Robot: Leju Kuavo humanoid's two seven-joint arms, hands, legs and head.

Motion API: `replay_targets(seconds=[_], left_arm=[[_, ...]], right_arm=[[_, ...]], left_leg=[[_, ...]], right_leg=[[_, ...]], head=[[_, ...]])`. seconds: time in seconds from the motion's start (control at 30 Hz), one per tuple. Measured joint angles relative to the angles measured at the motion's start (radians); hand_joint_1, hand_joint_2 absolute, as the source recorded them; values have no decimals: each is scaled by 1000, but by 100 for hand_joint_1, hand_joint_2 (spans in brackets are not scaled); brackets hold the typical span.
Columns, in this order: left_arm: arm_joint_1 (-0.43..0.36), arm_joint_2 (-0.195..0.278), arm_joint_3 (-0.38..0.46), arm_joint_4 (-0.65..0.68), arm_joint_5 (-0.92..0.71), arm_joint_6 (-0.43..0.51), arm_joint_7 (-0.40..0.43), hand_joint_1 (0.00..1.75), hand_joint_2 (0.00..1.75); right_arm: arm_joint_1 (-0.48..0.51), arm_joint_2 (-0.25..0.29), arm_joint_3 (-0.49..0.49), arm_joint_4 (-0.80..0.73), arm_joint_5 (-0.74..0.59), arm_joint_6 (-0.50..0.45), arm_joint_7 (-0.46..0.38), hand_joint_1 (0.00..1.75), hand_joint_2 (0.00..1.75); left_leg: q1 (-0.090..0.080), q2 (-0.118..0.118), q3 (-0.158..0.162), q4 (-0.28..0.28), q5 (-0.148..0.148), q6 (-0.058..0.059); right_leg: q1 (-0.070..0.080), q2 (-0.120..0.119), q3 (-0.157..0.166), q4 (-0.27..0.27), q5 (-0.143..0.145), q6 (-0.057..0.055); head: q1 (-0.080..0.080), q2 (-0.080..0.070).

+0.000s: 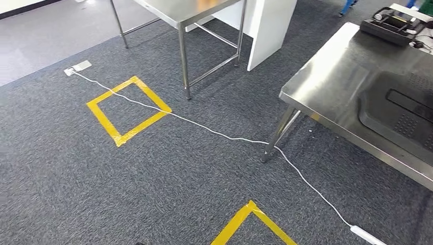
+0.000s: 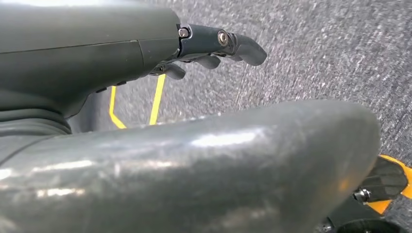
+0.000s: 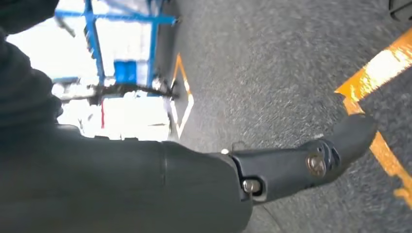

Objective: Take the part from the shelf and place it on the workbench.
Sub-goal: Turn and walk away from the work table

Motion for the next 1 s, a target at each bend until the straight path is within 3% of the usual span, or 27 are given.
replay_targets(seconds=[0.03, 0.07, 0.1, 0.17, 0.23, 0.3, 0.33, 0.37, 0.4, 0.47, 0.53, 0.57, 0.63, 0.67, 0.73, 0.77, 0.83, 0.9, 0.97, 1.0], left_arm=[[1, 0, 0, 0, -1, 4, -3, 0, 0], [2, 0, 0, 0, -2, 10, -11, 0, 0], [4, 0, 1, 0, -5, 15, -21, 0, 0], [6, 0, 1, 0, -11, 24, -42, 0, 0], [6, 0, 1, 0, -14, 29, -51, 0, 0], [10, 0, 1, 0, -15, 31, -53, 0, 0], [14, 0, 1, 0, -16, 32, -54, 0, 0], [16, 0, 1, 0, -19, 36, -57, 0, 0], [17, 0, 1, 0, -26, 44, -64, 0, 0], [15, 0, -4, 0, -57, 85, -100, 0, 0], [15, 0, -15, 0, -90, 142, -144, 0, 0], [15, 0, -20, 0, -96, 161, -154, 0, 0], [15, 0, -21, 0, -79, 180, -149, 0, 0], [14, 0, -19, 0, -67, 186, -139, 0, 0], [11, -1, -14, 0, -55, 195, -122, 0, 0], [10, -1, -12, 0, -53, 194, -115, 0, 0], [11, -2, -7, 1, -48, 190, -108, 0, 0], [12, -2, -2, 2, -45, 189, -105, 0, 0], [8, -4, -1, 2, -44, 189, -105, 0, 0], [7, -4, 0, 2, -44, 189, -105, 0, 0]], right_arm=[[0, 0, 1, 0, 0, 0, 0, 0, 0], [1, 0, 1, 1, 1, 1, 0, 0, 0], [1, 0, 1, 1, 1, 1, 0, 0, 0], [0, -1, 2, 1, 1, 0, -1, 0, 0], [-2, 0, 2, 1, 1, 0, -2, 0, 0], [-5, 0, 2, 1, 0, 0, -4, 0, 0], [-6, 0, 3, 1, 0, 0, -4, 0, 0], [-5, 0, 3, 1, 0, 0, -5, 0, 0], [-3, 1, 3, 1, -1, -1, -6, 0, 0], [3, 1, 3, 1, -6, -3, -11, 0, 0], [6, 1, 2, 1, -15, -7, -18, 0, 0], [6, 2, 2, 1, -18, -9, -21, 0, 0], [4, 6, 2, 1, -19, -11, -24, 0, 0], [4, 7, 2, 1, -19, -11, -25, 0, 0], [3, 9, 2, 1, -18, -11, -26, 0, 0], [2, 9, 2, 1, -17, -11, -26, 0, 0], [-2, 10, 2, 1, -16, -11, -27, 0, 0], [-4, 10, 2, 1, -15, -11, -27, 0, 0], [-1, 11, 2, 1, -15, -11, -27, 0, 0], [0, 11, 2, 1, -15, -11, -27, 0, 0]], left_leg=[[0, -17, -4, 0, 3, 1], [0, -32, -6, 0, 7, 0], [0, -49, -7, 0, 10, -3], [-1, -78, -11, 1, 18, -12], [-4, -98, -15, 0, 25, -23], [-4, -115, -19, -6, 34, -36], [-3, -108, -22, -4, 34, -41], [-2, -87, -30, 9, 23, -45], [-3, -56, -46, 42, -2, -48], [-2, 4, -96, 162, -78, -55], [2, 19, -135, 269, -124, -62], [4, 23, -131, 276, -120, -64], [7, 43, -67, 179, -71, -65], [4, 69, -26, 110, -49, -64], [-1, 99, 21, 25, -28, -54], [-6, 100, 23, 14, -29, -48], [-7, 72, 17, 9, -23, -32], [-3, 47, 13, 3, -14, -18], [-1, 19, 7, 0, -7, -7], [-1, 4, 3, 0, -4, -4]], right_leg=[[-1, 4, -17, 32, -6, 3], [-2, 6, -13, 22, 5, 10], [-4, 12, 10, -28, 30, 18], [-7, 48, 79, -171, 86, 26], [-7, 73, 112, -249, 112, 19], [-4, 58, 111, -256, 120, 5], [-6, 48, 113, -258, 125, -2], [-8, 36, 114, -260, 130, -10], [-10, 22, 115, -262, 134, -18], [-7, -6, 113, -262, 138, -27], [-4, -37, 111, -261, 138, -28], [-3, -52, 111, -261, 137, -28], [-3, -77, 115, -260, 134, -25], [-1, -88, 116, -259, 130, -21], [7, -108, 115, -257, 123, -10], [11, -119, 117, -257, 121, -5], [10, -132, 120, -258, 118, 3], [5, -83, 105, -223, 94, 8], [1, -15, 51, -108, 38, 2], [1, -1, 16, -37, 11, -1]], head=[[0, 0], [0, 0], [0, 0], [1, 0], [0, 0], [0, 0], [0, 0], [-2, 0], [-6, 0], [-12, 0], [-12, 0], [-13, 0], [-13, 0], [-14, 0], [-11, 0], [-8, 0], [-4, 0], [-2, 0], [3, 0], [4, 0]])
